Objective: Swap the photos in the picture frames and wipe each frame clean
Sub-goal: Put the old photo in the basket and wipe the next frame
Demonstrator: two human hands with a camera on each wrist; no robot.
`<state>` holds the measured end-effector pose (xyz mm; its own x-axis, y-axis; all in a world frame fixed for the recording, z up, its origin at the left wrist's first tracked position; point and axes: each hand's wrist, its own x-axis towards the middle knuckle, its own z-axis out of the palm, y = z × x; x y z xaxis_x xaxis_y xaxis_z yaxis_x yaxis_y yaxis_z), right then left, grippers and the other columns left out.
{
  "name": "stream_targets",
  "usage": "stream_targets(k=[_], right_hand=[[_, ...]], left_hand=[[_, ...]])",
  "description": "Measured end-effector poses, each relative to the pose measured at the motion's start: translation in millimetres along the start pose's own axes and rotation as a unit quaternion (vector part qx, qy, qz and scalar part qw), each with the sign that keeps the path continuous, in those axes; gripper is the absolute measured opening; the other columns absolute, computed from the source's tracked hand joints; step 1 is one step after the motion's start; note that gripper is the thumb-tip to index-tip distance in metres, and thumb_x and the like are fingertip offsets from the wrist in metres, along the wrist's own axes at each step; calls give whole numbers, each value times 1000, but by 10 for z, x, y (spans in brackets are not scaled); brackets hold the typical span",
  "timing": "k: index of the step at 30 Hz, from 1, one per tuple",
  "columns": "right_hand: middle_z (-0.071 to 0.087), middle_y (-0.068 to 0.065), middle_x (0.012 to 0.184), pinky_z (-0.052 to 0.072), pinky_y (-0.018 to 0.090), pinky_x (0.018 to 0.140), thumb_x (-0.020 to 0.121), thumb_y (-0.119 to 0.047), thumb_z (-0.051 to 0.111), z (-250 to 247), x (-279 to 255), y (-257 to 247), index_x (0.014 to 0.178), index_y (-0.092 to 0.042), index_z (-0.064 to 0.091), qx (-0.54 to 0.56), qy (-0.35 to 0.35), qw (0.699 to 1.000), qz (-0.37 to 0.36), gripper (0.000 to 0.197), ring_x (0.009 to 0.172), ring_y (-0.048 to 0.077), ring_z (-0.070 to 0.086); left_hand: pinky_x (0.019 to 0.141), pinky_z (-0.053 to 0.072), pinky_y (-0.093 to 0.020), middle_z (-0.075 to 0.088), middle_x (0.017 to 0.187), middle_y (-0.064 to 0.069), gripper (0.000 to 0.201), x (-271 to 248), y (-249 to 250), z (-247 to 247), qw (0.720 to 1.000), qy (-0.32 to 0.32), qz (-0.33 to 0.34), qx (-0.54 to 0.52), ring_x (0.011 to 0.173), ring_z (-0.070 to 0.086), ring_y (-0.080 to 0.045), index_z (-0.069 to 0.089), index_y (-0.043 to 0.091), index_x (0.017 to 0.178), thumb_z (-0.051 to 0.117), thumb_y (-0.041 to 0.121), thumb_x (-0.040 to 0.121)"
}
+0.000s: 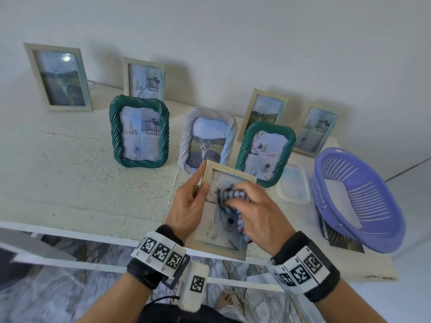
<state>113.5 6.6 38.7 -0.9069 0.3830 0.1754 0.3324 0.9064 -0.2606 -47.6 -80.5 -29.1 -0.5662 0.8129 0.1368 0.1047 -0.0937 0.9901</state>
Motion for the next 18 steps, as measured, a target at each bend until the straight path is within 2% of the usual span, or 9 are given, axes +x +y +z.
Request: stream_targets(k=[2,4,5,7,8,10,12,14,18], right_hand=[[51,11,121,52,39,91,70,8,68,14,61,27,109,-9,69,-16,36,997,64,43,107,29,52],[53,10,122,50,39,93,67,9,68,46,85,-41,113,-10,67,-38,45,997,51,50,106,30,51],[55,9,122,49,38,94,67,10,65,60,79,-83,113,-10,68,-29,39,999,25,50,105,29,51],[58,6,120,46,32,93,72,7,55,54,39,-131,107,-11,70,-3,8,999,-32,42,103,27,51],[60,5,117,44,30,91,75,2,48,41,18,-118,102,-12,72,3,-4,998,-57,38,101,24,49],[62,3,110,43,29,86,76,-6,41,21,28,-19,92,-12,72,-15,-7,998,-63,35,97,20,47],[61,3,111,46,32,86,74,-1,57,23,96,67,95,-13,70,-46,5,999,-10,28,98,23,49],[60,4,115,43,30,89,69,2,65,31,157,21,98,-11,69,-59,34,997,19,33,100,23,48],[63,0,116,38,25,86,76,-8,35,18,97,-157,96,-11,72,12,27,998,-64,42,98,15,42]], left_hand=[[58,49,-52,48,62,-23,54,-1,-20,33,1000,-12,-2,3,62,45,-22,36,38,146,46,43,93],[54,45,-44,48,64,-12,54,1,4,48,1000,-3,-1,11,59,43,-18,36,30,147,46,36,94],[58,48,-41,53,69,-7,54,5,16,45,1000,-2,2,7,60,48,-18,37,27,148,46,33,95],[84,56,-41,69,97,-3,49,16,-39,30,1000,-1,1,-3,85,66,-22,38,22,147,46,25,99],[91,54,-40,70,107,-4,48,10,-54,30,1000,1,-6,-3,98,67,-22,39,19,147,47,20,100],[87,52,-45,69,101,-6,50,-12,-72,57,1000,-1,-20,-6,89,64,-25,38,23,147,48,29,98],[71,50,-48,58,84,-7,54,-20,-60,86,1000,-4,-23,-17,73,52,-21,37,30,147,48,38,95],[61,41,-37,49,72,-7,50,6,-80,67,1000,4,-12,-8,64,43,-17,37,29,147,47,29,98],[69,40,-37,50,79,-5,54,91,-138,-25,1000,3,-14,-7,74,45,-17,39,38,145,47,46,92]])
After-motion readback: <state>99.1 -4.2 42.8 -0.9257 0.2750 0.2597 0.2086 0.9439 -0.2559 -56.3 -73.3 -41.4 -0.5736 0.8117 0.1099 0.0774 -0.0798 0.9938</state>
